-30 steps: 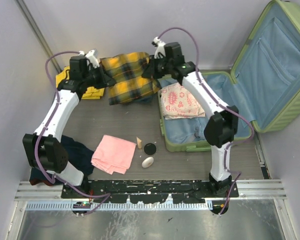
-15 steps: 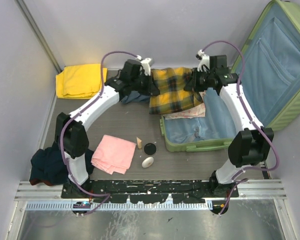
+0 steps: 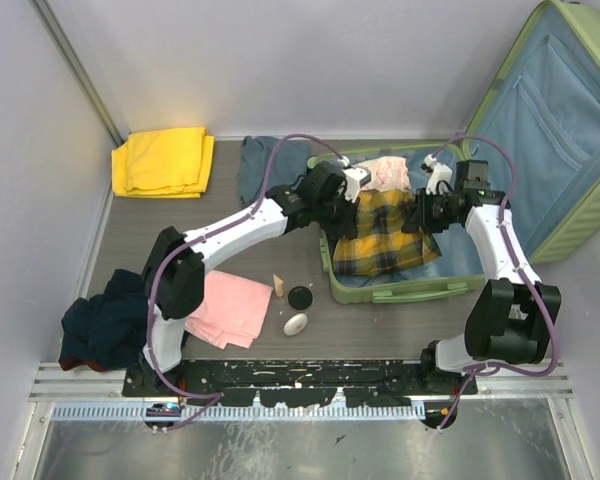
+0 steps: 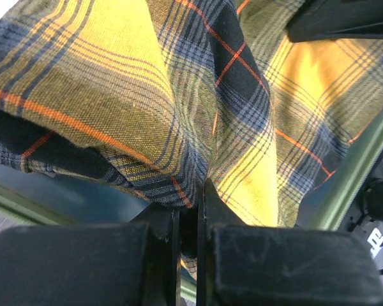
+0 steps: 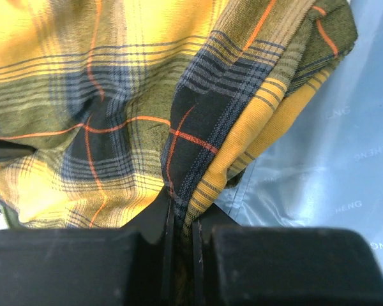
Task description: Pack the luggage
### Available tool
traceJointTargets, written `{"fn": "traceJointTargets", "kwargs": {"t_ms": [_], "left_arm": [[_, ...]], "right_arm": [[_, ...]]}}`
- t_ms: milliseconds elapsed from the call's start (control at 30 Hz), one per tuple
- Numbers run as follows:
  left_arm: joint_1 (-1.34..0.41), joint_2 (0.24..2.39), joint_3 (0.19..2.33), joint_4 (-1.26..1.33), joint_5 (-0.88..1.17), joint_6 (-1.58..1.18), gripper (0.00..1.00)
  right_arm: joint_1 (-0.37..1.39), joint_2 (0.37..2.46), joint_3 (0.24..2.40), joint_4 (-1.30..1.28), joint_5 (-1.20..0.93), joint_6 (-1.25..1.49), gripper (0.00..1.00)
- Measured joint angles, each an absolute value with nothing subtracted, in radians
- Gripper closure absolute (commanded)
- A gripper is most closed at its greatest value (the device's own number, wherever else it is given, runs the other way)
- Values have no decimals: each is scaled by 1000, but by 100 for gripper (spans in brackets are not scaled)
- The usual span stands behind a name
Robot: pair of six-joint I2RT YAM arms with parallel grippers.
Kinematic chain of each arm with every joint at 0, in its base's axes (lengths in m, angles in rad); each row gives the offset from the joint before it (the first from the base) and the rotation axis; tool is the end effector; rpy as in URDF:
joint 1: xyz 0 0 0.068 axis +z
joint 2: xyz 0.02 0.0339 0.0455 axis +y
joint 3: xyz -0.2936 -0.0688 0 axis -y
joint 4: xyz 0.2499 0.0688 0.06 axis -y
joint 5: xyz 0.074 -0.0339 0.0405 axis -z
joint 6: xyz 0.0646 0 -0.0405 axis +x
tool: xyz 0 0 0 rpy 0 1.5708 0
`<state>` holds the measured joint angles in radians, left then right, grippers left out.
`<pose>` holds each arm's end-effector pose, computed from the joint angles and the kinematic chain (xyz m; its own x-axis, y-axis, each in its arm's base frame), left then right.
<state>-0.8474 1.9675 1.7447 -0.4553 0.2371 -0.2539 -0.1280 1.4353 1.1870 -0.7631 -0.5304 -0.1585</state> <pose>0.3176 -0.3825 0.3018 -0.6154 0.3280 -0.7168 0.7181 0.6082 -0.3382 0.3078 -0.0067 0.2912 -0.8055 -0.0336 -0.5917 -0.2869 0.8957 0.3396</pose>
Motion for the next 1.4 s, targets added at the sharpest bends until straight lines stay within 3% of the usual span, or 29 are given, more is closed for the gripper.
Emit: {"fn": "traceJointTargets", "kwargs": {"t_ms": [233, 400, 500, 833, 1067, 1267, 1400], "left_arm": [[-862, 2045, 1745, -508, 226, -224, 93], [-866, 2045, 1735, -515, 218, -194, 72], [-867, 2044, 1731, -529, 210, -179, 53], [-840, 1937, 1731, -597, 233, -157, 0], [-722, 1806, 1727, -658, 295, -157, 2], [-612, 1705, 1679, -659, 315, -148, 2], [-549, 1696, 1663, -656, 326, -152, 2]], "right_arm": [[-133, 1435, 1058, -673, -559, -223, 99], [-133, 1443, 964, -582, -574, -257, 99], [-133, 1470, 952, -544, -590, -273, 95], [-138, 1501, 964, -579, -612, -414, 26], [-161, 1497, 1086, -707, -600, -487, 0], [-168, 1496, 1220, -751, -627, -487, 0], [-138, 1497, 1293, -745, -667, -437, 8]]}}
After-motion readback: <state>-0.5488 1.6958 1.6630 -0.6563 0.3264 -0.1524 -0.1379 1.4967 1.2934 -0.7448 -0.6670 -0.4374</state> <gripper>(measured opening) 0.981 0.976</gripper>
